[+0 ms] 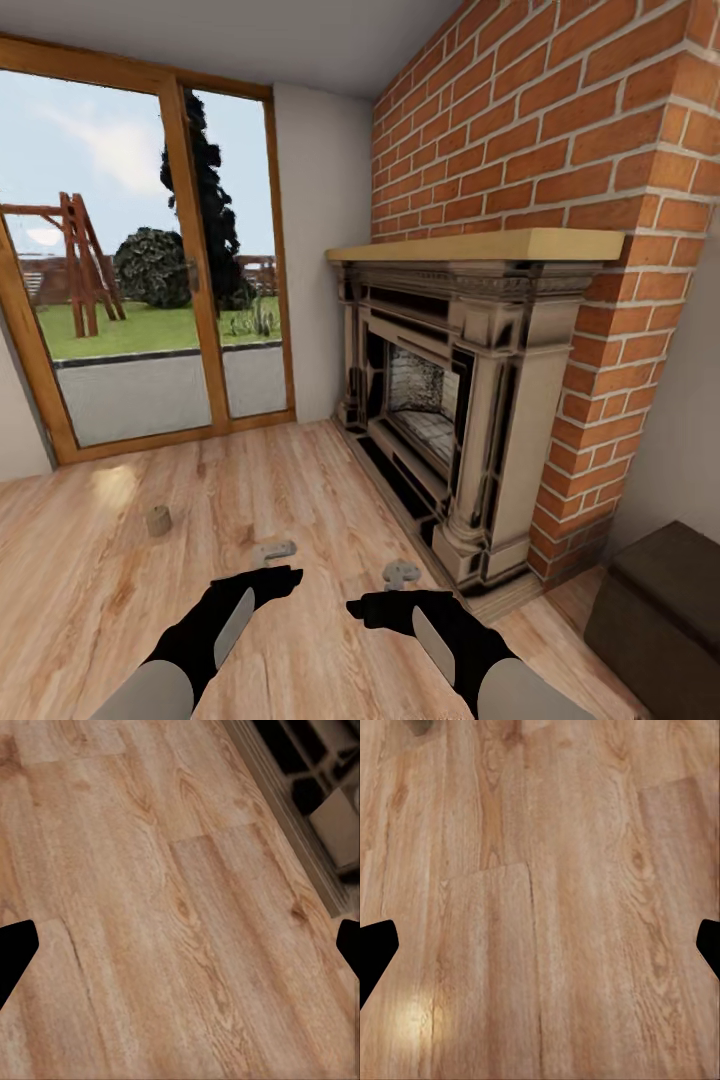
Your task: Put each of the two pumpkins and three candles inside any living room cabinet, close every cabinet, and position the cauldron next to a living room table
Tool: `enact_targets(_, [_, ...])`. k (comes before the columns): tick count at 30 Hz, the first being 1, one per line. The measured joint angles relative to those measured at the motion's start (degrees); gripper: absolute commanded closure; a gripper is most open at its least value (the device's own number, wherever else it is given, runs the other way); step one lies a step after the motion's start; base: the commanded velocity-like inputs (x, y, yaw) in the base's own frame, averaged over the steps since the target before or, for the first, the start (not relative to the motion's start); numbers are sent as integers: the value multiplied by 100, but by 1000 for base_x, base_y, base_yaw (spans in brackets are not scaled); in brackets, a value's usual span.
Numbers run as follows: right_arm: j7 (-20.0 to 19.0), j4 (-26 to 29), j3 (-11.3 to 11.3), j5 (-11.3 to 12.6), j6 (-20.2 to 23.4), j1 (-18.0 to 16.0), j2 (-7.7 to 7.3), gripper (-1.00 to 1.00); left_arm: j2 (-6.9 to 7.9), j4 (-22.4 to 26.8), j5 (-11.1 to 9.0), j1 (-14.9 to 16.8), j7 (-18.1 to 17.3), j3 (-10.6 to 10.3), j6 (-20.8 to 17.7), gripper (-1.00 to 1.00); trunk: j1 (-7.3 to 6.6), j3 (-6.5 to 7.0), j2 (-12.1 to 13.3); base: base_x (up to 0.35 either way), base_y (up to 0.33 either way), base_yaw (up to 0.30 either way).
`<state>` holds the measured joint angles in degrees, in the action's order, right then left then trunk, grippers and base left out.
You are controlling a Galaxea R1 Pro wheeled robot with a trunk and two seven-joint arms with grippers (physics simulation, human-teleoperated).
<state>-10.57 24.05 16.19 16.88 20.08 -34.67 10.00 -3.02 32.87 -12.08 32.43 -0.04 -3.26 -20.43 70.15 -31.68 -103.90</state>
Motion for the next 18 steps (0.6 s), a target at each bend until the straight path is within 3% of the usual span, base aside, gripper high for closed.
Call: enact_targets(18, [-15,0,-4,0,-1,0,0,-100,7,4,8,0,7,-9,8,-100,0,69,0,0,0,-288])
